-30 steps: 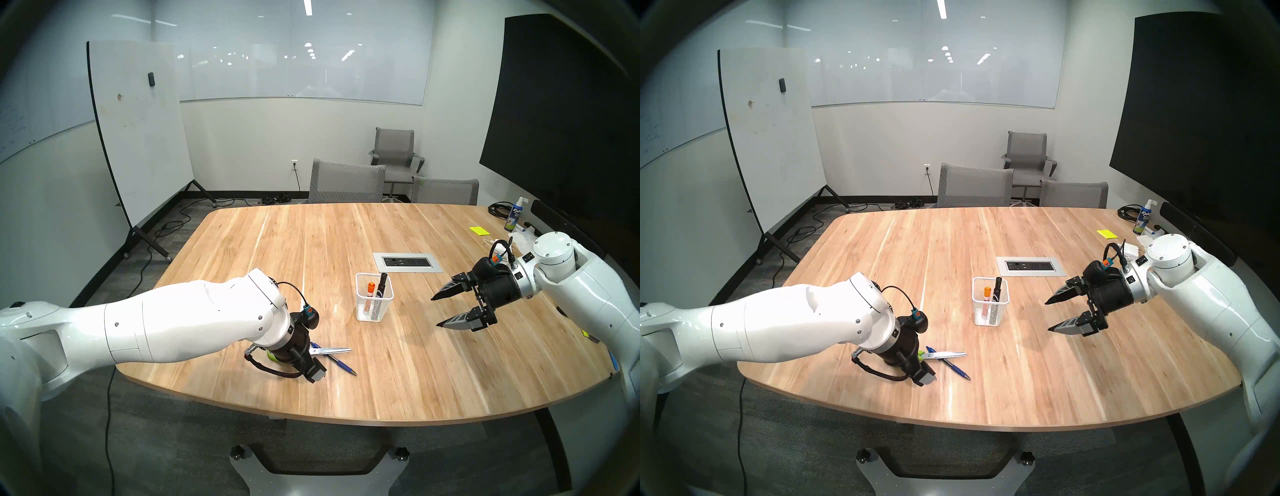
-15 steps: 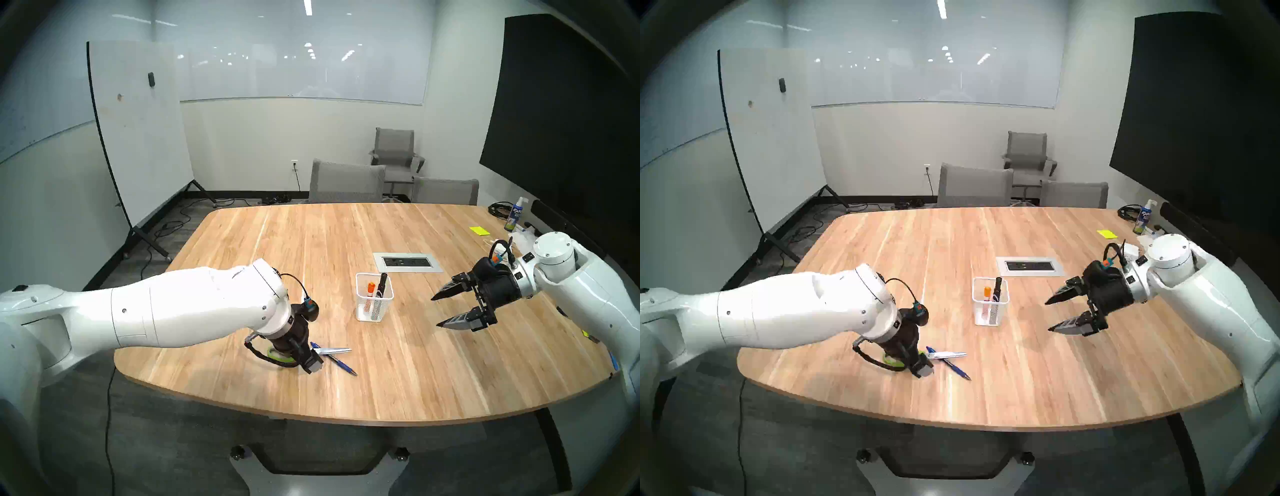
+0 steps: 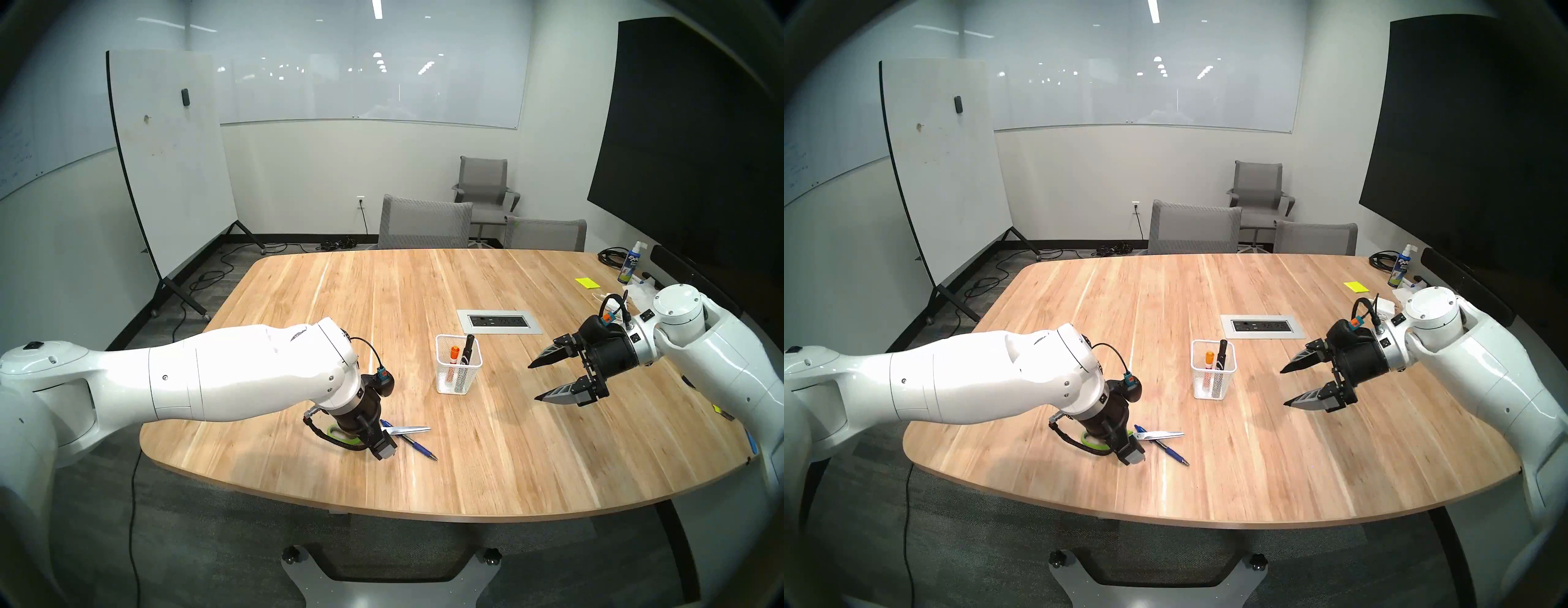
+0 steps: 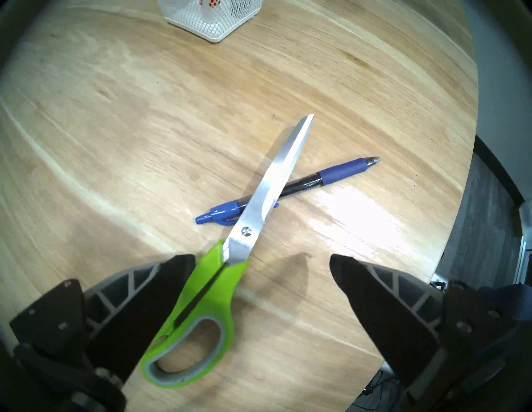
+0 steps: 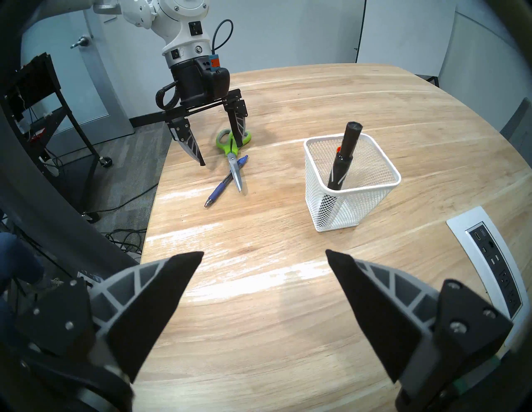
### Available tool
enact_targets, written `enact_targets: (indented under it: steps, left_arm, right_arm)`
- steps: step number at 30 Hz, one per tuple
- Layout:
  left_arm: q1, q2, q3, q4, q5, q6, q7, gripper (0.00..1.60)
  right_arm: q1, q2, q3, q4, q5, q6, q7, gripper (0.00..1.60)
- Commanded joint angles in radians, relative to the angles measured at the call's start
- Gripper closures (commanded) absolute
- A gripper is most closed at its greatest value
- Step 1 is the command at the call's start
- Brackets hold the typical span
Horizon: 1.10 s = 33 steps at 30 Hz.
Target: Place the pen, the marker, and the scissors into the pen holder
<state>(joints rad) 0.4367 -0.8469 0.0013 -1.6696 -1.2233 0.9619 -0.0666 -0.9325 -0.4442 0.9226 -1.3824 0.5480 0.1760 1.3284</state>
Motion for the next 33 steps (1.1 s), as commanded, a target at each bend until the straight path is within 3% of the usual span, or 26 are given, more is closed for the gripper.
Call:
enact_targets:
  steps: [1, 4, 6, 17, 19, 21, 25, 27, 30, 33]
  left_arm:
    - [-0.025, -0.035, 0.009, 0.009, 0.012, -0.002, -0.021, 0.13]
    - [-0.023, -0.038, 0.013, 0.013, 0.013, -0.002, -0.023, 0.11]
    - [-0.019, -0.042, 0.016, 0.017, 0.014, -0.002, -0.024, 0.00]
    - [-0.002, -0.063, 0.033, 0.038, 0.018, -0.002, -0.034, 0.00]
    - [-0.001, -0.065, 0.034, 0.041, 0.019, -0.002, -0.036, 0.11]
    - [0.000, -0.067, 0.034, 0.043, 0.019, -0.002, -0.036, 0.36]
    - [0.004, -0.067, 0.033, 0.044, 0.018, -0.002, -0.034, 0.30]
    - [0.005, -0.067, 0.033, 0.044, 0.018, -0.002, -0.034, 0.35]
    - [0.006, -0.066, 0.032, 0.043, 0.017, -0.002, -0.035, 0.60]
    - [0.009, -0.066, 0.031, 0.044, 0.017, -0.005, -0.035, 0.70]
  right_arm:
    - [0.010, 0.006, 0.011, -0.002, 0.005, 0.002, 0.001, 0.00]
    - [0.010, 0.006, 0.011, -0.002, 0.005, 0.002, 0.001, 0.00]
    - [0.010, 0.006, 0.011, -0.002, 0.005, 0.002, 0.001, 0.00]
    - [0.010, 0.006, 0.011, -0.002, 0.005, 0.002, 0.001, 0.00]
    - [0.010, 0.006, 0.011, -0.002, 0.005, 0.002, 0.001, 0.00]
    - [0.010, 0.006, 0.011, -0.002, 0.005, 0.002, 0.001, 0.00]
    - [0.010, 0.006, 0.011, -0.002, 0.005, 0.002, 0.001, 0.00]
    - [0.010, 0.006, 0.011, -0.002, 0.005, 0.002, 0.001, 0.00]
    - [0.010, 0.006, 0.011, -0.002, 0.005, 0.002, 0.001, 0.00]
    - [0.010, 0.006, 0.011, -0.002, 0.005, 0.002, 0.001, 0.00]
